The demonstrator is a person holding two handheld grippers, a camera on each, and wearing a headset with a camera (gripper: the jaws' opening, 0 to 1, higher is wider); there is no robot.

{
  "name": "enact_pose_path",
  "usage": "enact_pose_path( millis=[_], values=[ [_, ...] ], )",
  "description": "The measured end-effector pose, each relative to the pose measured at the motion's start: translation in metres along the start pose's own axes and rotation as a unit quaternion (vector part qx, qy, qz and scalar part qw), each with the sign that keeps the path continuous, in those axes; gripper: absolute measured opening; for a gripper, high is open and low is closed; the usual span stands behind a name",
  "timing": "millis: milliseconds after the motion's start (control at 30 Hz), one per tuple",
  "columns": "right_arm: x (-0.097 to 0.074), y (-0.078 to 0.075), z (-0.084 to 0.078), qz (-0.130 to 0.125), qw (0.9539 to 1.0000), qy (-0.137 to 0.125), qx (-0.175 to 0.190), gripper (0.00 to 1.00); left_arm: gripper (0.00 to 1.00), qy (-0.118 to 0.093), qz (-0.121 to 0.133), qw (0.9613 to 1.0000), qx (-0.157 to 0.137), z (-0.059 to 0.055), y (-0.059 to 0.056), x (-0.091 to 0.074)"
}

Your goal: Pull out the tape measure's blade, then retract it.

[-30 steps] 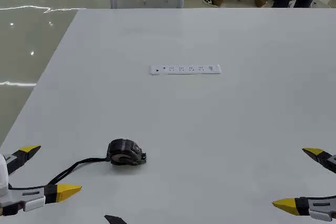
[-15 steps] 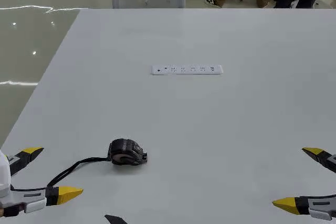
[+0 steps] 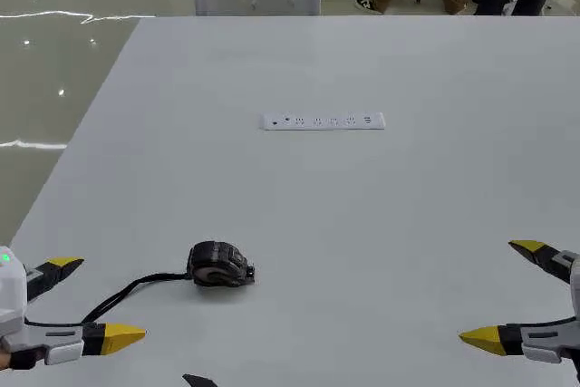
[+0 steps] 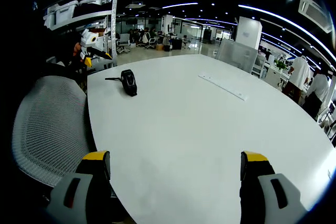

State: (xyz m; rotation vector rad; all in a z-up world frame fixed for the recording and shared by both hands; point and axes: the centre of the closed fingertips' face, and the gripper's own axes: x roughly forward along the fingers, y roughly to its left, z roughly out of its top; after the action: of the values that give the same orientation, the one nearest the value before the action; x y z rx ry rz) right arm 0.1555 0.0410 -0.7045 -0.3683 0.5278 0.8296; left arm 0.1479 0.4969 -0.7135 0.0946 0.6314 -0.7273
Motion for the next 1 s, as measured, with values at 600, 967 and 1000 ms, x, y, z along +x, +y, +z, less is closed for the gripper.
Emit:
enact_pose_path(
  millis=[600,967,1000],
  values=[
    [0.046,0.018,0.048,0.052,0.9970,-0.022,-0.052,1.00,1.00,0.061,-0.083,0.9855,0.135,0.031,-0.012,0.045],
    [0.081,0.026,0.064,0.089,0.9927,-0.019,-0.079,1.00,1.00,0.124,-0.109,0.9627,0.215,0.035,-0.012,0.073],
    [0.087,0.026,0.064,0.095,0.9917,-0.017,-0.084,1.00,1.00,0.132,-0.114,0.9605,0.217,0.034,-0.012,0.075]
  ],
)
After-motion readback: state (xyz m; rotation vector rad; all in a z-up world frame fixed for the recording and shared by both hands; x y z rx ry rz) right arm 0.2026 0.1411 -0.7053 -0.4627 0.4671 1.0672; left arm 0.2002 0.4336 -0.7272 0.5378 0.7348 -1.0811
